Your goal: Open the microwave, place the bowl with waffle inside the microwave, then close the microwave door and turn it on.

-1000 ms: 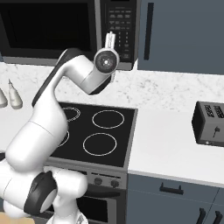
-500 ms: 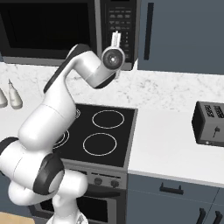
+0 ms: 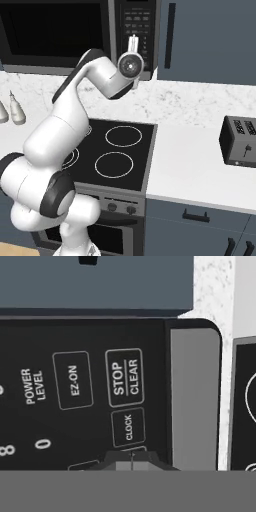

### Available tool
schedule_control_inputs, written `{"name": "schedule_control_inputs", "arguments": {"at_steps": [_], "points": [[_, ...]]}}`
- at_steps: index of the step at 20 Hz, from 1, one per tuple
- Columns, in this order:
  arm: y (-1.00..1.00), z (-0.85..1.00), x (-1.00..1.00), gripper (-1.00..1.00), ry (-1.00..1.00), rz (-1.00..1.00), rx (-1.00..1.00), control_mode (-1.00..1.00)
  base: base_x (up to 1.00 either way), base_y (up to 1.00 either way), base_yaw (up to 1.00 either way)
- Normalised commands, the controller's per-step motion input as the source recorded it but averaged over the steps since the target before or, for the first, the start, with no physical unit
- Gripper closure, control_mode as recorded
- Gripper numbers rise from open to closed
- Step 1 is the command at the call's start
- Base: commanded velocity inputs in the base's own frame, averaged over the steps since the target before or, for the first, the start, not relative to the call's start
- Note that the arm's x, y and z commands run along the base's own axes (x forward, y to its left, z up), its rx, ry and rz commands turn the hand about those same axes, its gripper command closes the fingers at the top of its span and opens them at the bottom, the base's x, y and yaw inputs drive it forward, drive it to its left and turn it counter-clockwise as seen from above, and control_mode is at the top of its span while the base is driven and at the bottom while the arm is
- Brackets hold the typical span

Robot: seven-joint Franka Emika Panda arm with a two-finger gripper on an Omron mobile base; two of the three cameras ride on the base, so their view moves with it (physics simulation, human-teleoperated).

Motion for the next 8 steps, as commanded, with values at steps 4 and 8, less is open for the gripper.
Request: {"name": "schedule_control_inputs", "arguments": {"at_steps": [4, 8], "points": [[0.06, -0.47, 1.0, 1.0, 0.05, 0.0, -0.03, -1.0, 0.0, 0.0, 0.0], [0.41, -0.94, 1.0, 1.0, 0.07, -0.01, -0.11, -1.0, 0.0, 0.0, 0.0]]}}
